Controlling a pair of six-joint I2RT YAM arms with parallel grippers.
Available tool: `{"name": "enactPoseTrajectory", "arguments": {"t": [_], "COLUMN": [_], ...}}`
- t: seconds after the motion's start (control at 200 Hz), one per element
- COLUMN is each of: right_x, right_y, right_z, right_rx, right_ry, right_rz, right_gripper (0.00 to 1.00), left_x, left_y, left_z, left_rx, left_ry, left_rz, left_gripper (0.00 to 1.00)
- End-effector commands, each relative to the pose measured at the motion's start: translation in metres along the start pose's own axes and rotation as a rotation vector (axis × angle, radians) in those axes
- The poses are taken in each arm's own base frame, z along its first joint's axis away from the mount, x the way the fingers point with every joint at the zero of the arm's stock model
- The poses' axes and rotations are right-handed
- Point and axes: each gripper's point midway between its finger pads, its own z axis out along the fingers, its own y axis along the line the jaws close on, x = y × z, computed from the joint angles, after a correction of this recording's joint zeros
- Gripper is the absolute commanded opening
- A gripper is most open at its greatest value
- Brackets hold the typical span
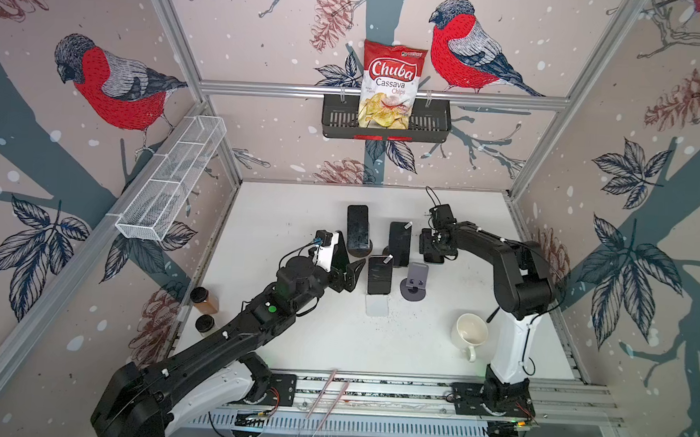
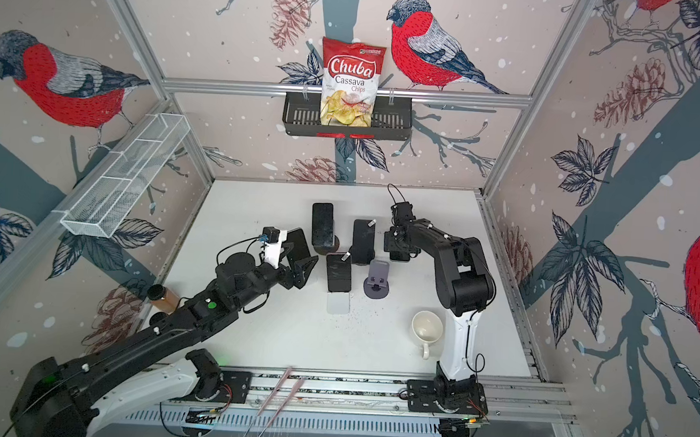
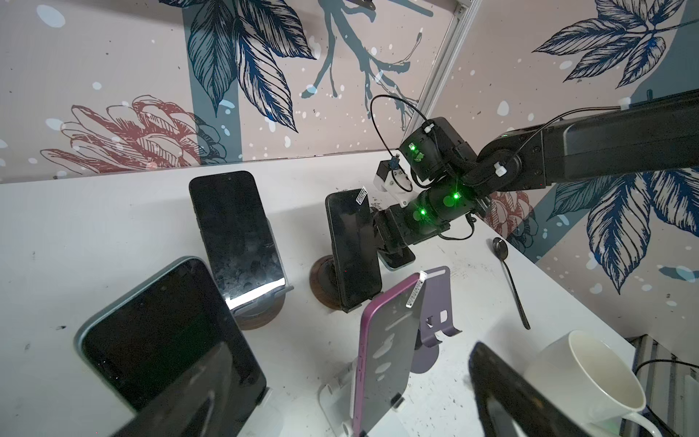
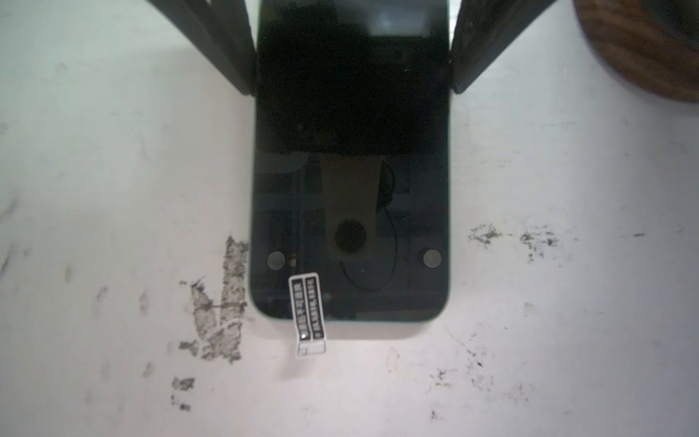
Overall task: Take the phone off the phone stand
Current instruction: 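Carry the teal phone farther from the robot and lower it onto the table, then open the right gripper to release the teal phone flat on the table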
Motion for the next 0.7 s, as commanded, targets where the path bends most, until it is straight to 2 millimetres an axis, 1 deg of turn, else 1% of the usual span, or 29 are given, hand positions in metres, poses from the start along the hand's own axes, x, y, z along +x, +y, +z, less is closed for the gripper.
{"name": "enactPoseTrajectory", "arguments": {"t": [0.0,0.075,0.175,0.28,0.476,0.516,0.696], "right_x": [0.023,0.021,0.016,0.008,-0.008,-0.012,-0.018], "right_y": [-0.01,-0.011,-0.006,-0.002,-0.003,-0.003,-0.006], "right_z": [0.005,0.003,-0.002,-0.011,-0.031,-0.036,-0.052], "right_rx": [0.06,0.061,0.032,0.007,-0.003,-0.004,0.001], "right_ry": [0.083,0.078,0.058,0.024,-0.043,-0.059,-0.105], "right_rz": [-0.029,-0.024,-0.013,-0.005,0.015,0.021,0.045], "right_gripper": [0.82,0.82,0.84,0.85,0.88,0.9,0.91], "left_x": [0.0,-0.001,-0.001,0.0,0.008,0.01,0.011], "left_y": [0.001,0.001,0.002,0.003,0.008,0.009,0.011], "left_z": [0.0,0.001,0.002,0.004,0.01,0.011,0.009], "left_rx": [-0.005,-0.008,-0.013,-0.017,-0.05,-0.055,-0.071], "left_ry": [-0.003,-0.003,-0.001,0.005,0.058,0.067,0.078], "left_rz": [0.005,0.003,-0.003,-0.014,-0.037,-0.04,-0.054], "left_gripper": [0.97,0.97,0.97,0.97,0.97,0.97,0.97]}}
